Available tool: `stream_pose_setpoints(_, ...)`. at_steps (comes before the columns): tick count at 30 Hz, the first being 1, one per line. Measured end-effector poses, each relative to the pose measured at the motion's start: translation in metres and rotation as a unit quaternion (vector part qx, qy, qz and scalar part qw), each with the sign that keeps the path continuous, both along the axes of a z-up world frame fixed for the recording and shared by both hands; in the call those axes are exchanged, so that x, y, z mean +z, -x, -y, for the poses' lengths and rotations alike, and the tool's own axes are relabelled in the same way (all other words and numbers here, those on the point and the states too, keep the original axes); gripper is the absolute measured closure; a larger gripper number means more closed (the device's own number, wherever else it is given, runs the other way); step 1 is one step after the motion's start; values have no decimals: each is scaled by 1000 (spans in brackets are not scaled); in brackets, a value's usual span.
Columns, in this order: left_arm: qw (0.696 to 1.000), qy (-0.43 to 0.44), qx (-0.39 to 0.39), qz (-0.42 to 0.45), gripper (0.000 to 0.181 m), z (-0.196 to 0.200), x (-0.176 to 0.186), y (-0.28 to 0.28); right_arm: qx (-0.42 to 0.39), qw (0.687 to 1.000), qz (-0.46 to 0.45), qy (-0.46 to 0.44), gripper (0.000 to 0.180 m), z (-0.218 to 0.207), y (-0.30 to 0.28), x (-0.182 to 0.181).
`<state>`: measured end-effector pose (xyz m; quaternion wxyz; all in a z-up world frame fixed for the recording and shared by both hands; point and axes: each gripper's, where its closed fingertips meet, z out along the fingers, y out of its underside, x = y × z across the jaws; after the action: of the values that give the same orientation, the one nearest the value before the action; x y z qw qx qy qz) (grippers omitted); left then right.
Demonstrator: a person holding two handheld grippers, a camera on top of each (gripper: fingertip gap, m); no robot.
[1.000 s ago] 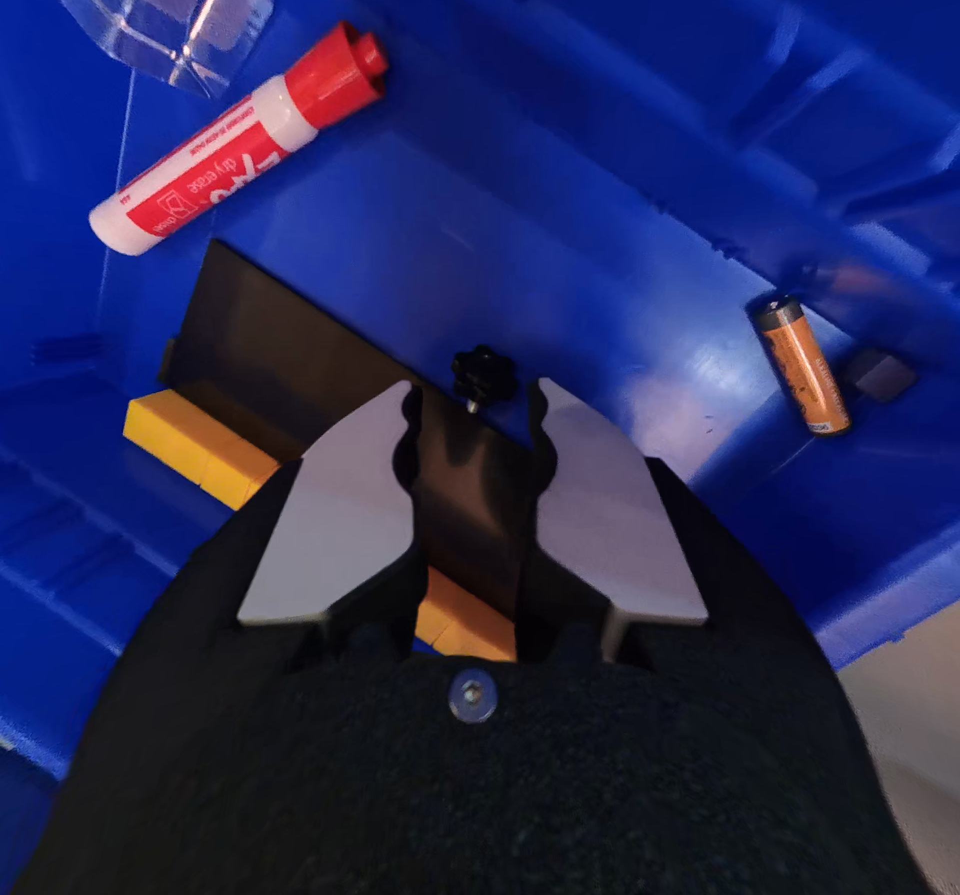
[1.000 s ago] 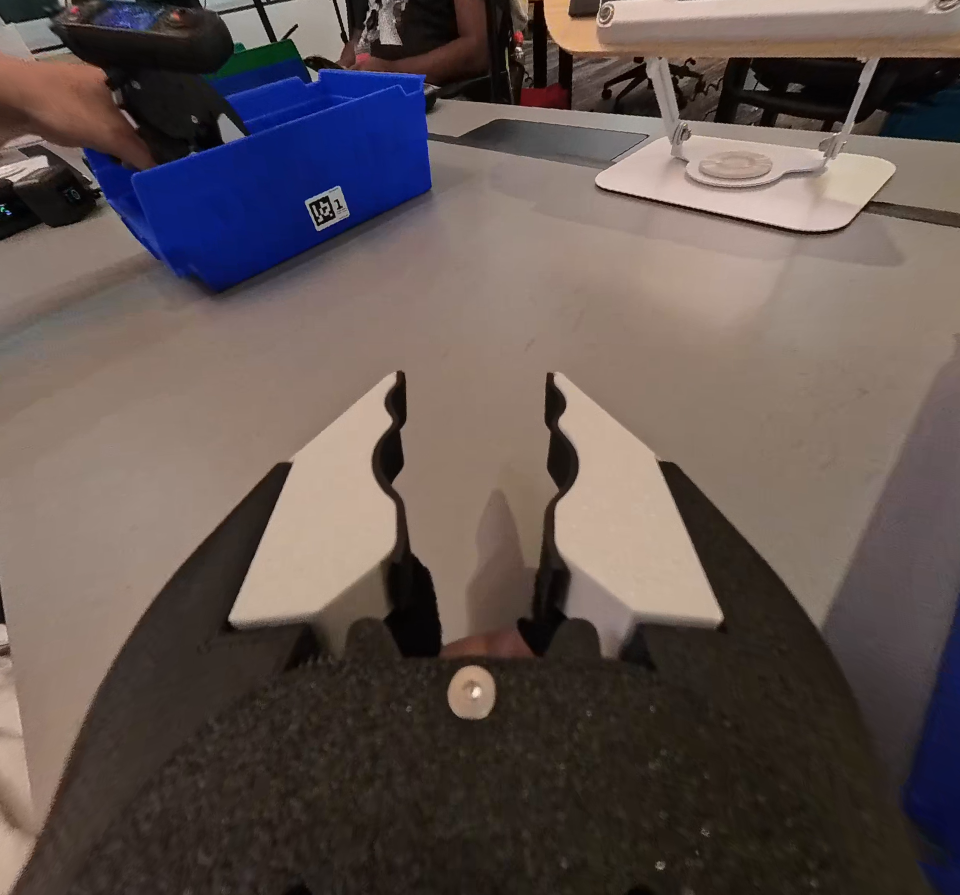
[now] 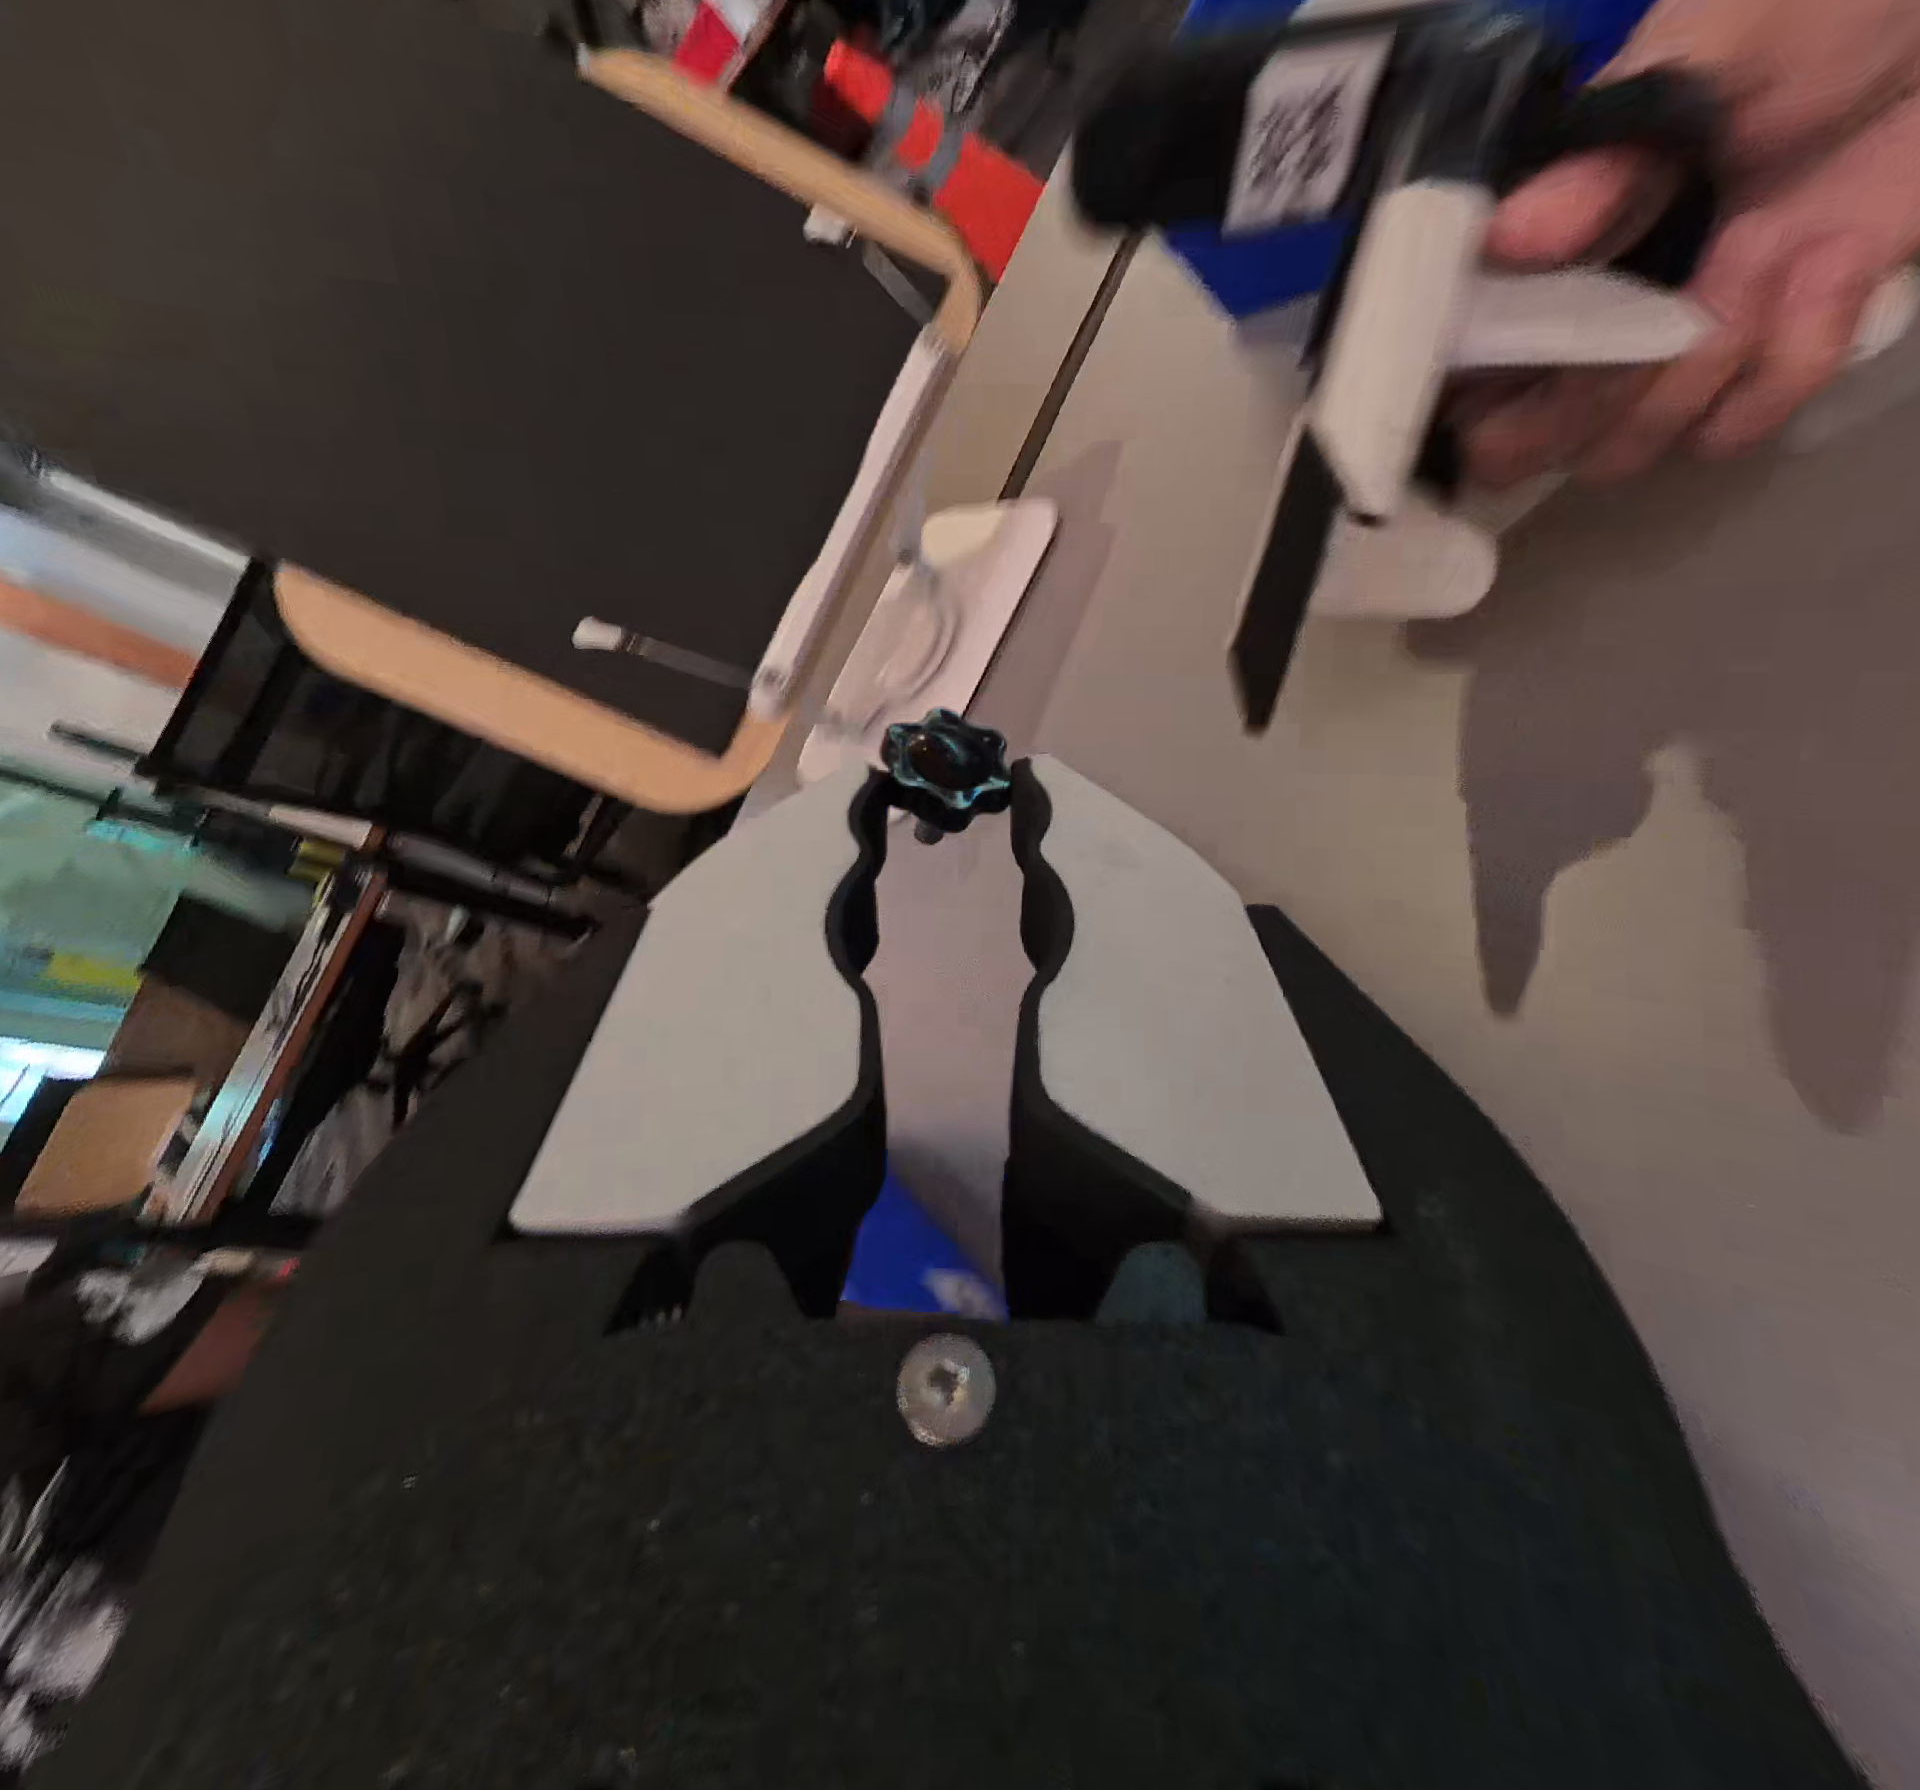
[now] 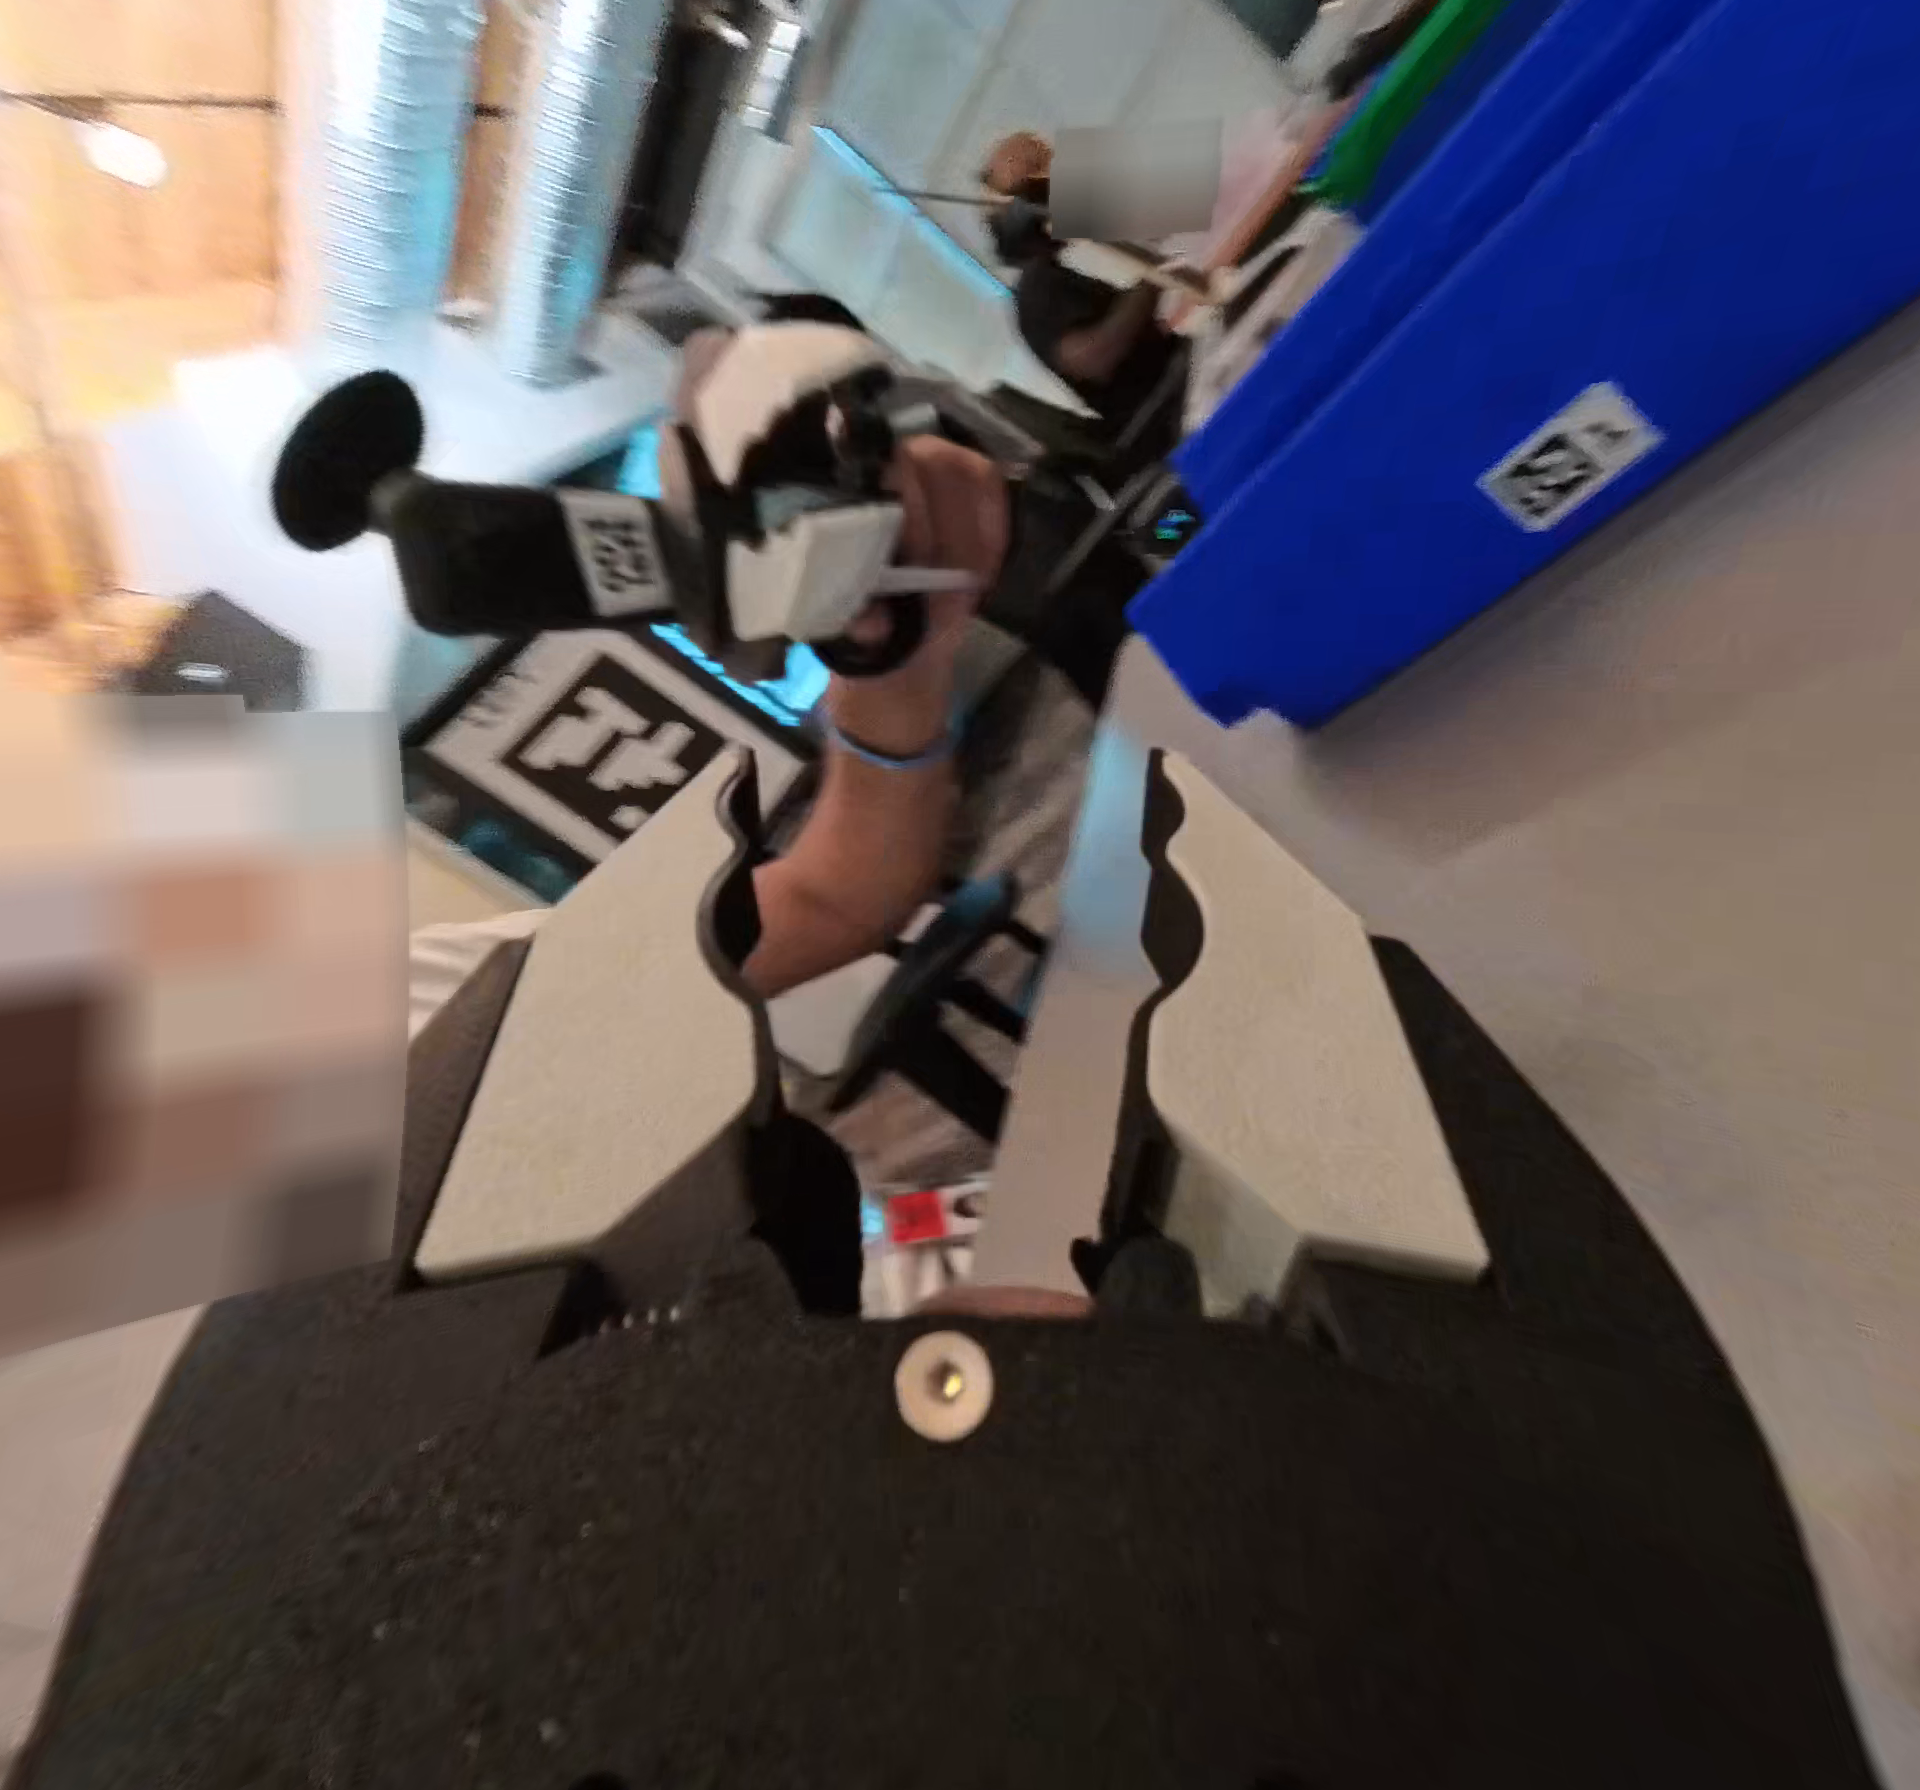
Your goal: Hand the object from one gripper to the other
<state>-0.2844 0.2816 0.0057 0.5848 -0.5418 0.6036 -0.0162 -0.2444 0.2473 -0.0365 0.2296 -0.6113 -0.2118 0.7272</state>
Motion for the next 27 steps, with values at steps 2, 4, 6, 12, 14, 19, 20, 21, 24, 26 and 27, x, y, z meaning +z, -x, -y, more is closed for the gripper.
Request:
stream_pose_setpoints(2, 999, 5, -34, 3, 158, 15, -10, -28, 41, 996, -68, 51, 108, 7, -9, 12)
stream_pose_setpoints(4, 998, 13, -66, 4, 158, 26, -21, -51, 29, 998, -55, 23, 111, 9, -19, 6)
stream_pose_setpoints(6, 996, 21, -79, 17, 158, 31, -25, -66, -6, 999, -53, -3, 120, 7, -34, 7)
stream_pose_setpoints(12, 993, 35, -105, 50, 158, 46, -23, -84, -13, 995, -97, 0, 130, 7, -52, 20)
stream_pose_setpoints(14, 992, 35, -109, 57, 158, 49, -22, -84, 4, 995, -96, 8, 128, 14, -47, 18)
stream_pose_setpoints(19, 989, 50, -122, 60, 159, 53, -28, -86, 15, 997, -74, -2, 128, 22, -29, 10)
stream_pose_setpoints(20, 989, 52, -125, 63, 159, 54, -29, -88, 14, 997, -78, -4, 128, 22, -27, 12)
stream_pose_setpoints(21, 988, 59, -129, 67, 158, 55, -30, -89, 9, 996, -85, -8, 130, 20, -27, 14)
stream_pose_setpoints(24, 987, 69, -124, 71, 158, 53, -33, -91, 5, 996, -81, -33, 156, 20, -31, 14)
stream_pose_setpoints(26, 988, 70, -119, 71, 158, 51, -37, -92, -10, 997, -57, -51, 156, 18, -32, 10)
stream_pose_setpoints(27, 988, 73, -115, 75, 158, 50, -39, -92, -17, 997, -48, -58, 156, 17, -32, 8)
